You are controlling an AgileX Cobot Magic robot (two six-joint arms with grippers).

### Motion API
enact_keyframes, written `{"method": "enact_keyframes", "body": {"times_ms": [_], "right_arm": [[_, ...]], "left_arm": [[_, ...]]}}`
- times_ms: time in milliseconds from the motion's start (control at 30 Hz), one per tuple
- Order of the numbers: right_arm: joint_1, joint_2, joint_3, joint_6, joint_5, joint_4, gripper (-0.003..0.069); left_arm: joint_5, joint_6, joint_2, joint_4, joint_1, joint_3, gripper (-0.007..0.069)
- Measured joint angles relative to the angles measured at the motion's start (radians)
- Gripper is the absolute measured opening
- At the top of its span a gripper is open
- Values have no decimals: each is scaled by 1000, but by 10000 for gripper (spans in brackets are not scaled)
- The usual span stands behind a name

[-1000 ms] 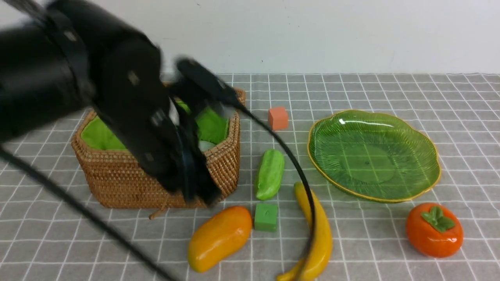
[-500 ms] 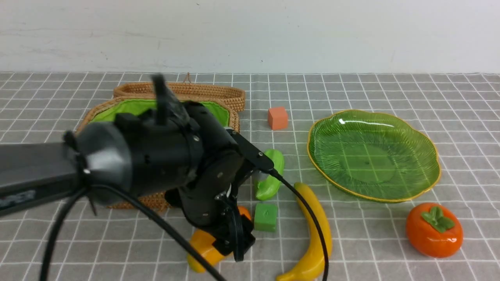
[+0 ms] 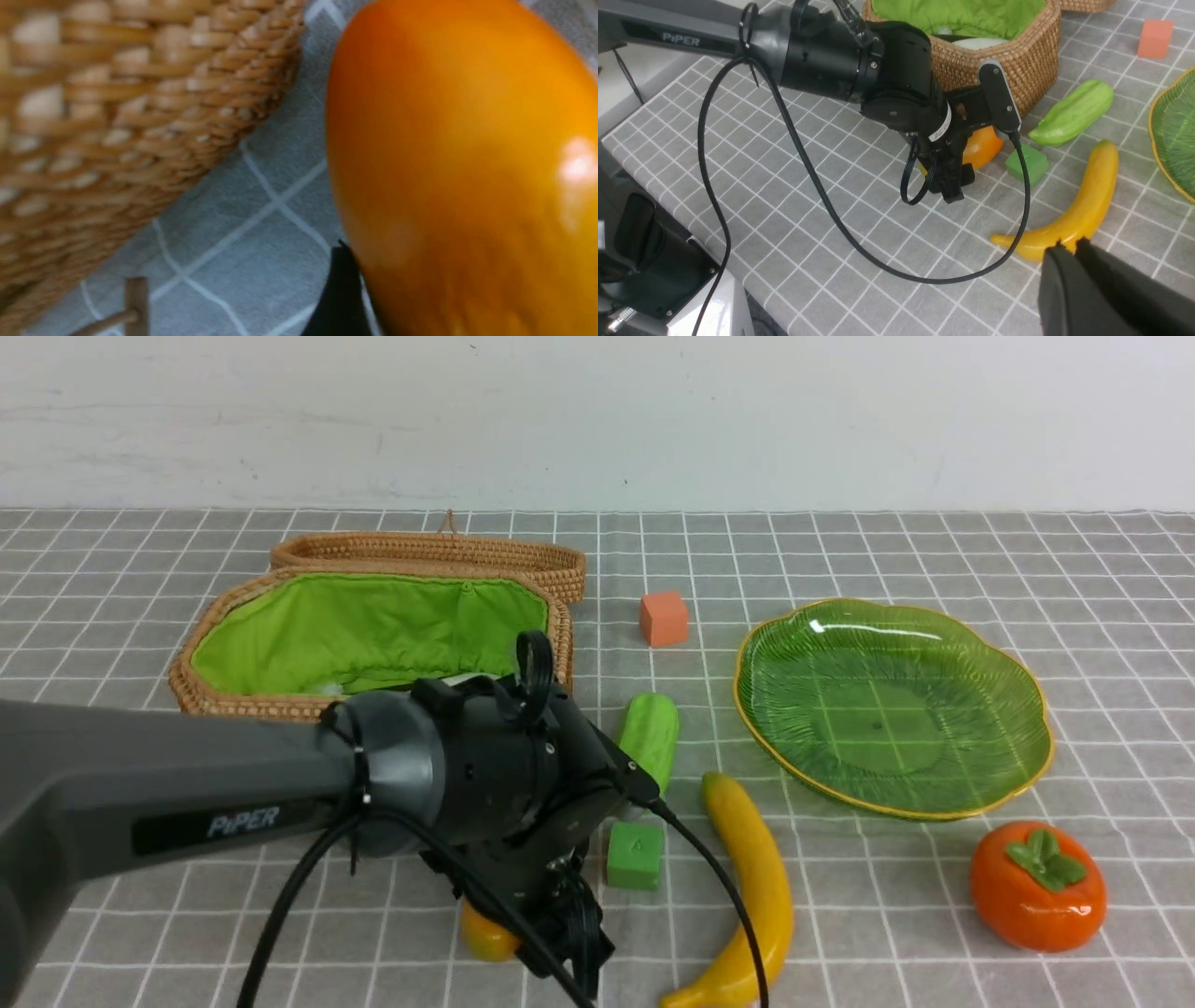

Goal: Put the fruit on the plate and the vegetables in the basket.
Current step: Grab the mango with your left arm and place it on the right plate

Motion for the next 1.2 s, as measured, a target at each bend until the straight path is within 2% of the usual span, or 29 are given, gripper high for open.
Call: {"method": "enact_keyframes", "body": {"times_ms": [67, 333, 433, 533, 700, 767, 833, 933, 1033, 1200], "right_arm": [[0, 0, 0, 0, 0, 1, 35], [0, -25, 0, 4, -2, 1, 35], [0, -34, -1, 48, -35, -36, 35], [0, -34, -1, 146, -81, -124, 35], [0, -34, -1, 199, -88, -170, 35], [0, -34, -1, 204, -88, -176, 37], [0, -35, -1, 204, -88, -179, 39], [0, -40, -1, 204, -81, -182, 43], [0, -40, -1, 204, -65, -190, 45], [0, -40, -1, 204, -37, -217, 48]], "left_arm": [[6, 0, 0, -13, 0, 0, 493], [54, 1, -51, -53, -9, -4, 496], [121, 6, -114, -61, -49, -33, 496], [105, 60, -173, -96, -111, -130, 496], [73, 208, -60, -261, -99, -411, 496], [70, 302, 78, -363, -86, -616, 496], [69, 345, 195, -413, -82, -773, 496], [80, 373, 392, -438, -82, -1050, 496], [90, 383, 520, -441, -82, -1218, 496], [43, 392, 628, -426, -82, -1319, 498]]}}
